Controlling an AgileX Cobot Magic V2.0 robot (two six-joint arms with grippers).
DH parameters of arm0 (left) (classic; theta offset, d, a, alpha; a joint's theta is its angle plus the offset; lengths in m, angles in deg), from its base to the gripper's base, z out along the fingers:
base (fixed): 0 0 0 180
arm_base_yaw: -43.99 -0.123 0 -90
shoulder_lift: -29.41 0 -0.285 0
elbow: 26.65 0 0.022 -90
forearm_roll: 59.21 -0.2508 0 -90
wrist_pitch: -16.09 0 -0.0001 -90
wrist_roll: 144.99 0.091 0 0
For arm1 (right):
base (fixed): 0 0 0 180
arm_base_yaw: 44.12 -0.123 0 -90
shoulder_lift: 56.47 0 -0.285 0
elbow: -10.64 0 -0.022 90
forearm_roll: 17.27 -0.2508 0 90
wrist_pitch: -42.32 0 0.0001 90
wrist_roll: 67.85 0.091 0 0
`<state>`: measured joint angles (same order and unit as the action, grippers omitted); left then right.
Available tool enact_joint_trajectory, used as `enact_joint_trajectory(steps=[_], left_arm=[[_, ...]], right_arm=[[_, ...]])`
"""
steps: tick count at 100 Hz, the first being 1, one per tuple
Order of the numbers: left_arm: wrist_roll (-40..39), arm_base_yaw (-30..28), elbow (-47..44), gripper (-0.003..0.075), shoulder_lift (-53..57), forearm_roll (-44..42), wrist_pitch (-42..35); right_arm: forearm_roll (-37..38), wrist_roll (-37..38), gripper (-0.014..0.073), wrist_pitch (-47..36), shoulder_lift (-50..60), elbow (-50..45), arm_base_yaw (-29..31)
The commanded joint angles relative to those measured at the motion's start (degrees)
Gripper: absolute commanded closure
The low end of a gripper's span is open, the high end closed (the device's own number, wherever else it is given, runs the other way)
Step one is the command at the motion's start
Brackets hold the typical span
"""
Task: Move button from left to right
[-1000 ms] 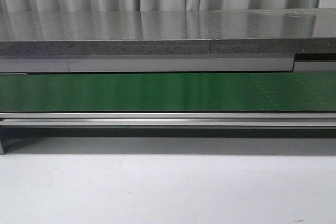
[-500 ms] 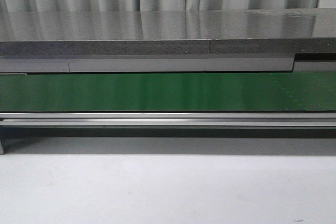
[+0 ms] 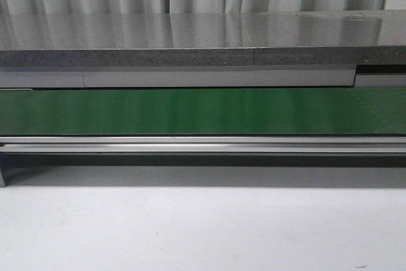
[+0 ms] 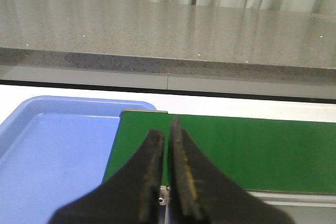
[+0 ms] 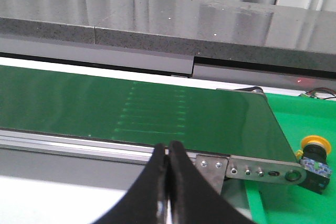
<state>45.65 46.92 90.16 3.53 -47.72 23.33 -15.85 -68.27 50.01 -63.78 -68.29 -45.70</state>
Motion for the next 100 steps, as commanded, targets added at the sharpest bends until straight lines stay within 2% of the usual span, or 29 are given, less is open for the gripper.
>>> enact_joint_trajectory(steps=[1,23,45,75,100], left_arm=[[0.1,0.6,1.4,0.0715,-0.5,0.0,-5.1],[-0.3,0.6,-1.8,0.0715,1.8,-1.7,-7.7],[-10.6,0.6,-9.8,0.0715,9.5,-11.5,-15.8],[-10.6,0.6,-16.3,0.0715,17.4,-11.5,-15.4],[-10.6,0.6,-16.2,0.0715,20.5,-11.5,-11.9]], right_arm=[[0.5,0.0,0.0662,-5.2,1.0,0.0,-0.1],[0.5,0.0,0.0662,-5.2,1.0,0.0,-0.1],[0.5,0.0,0.0662,-5.2,1.0,0.0,-0.1],[0.5,0.0,0.0662,-5.2,1.0,0.0,-0.1],[0.5,0.0,0.0662,-5.2,1.0,0.0,-0.1]])
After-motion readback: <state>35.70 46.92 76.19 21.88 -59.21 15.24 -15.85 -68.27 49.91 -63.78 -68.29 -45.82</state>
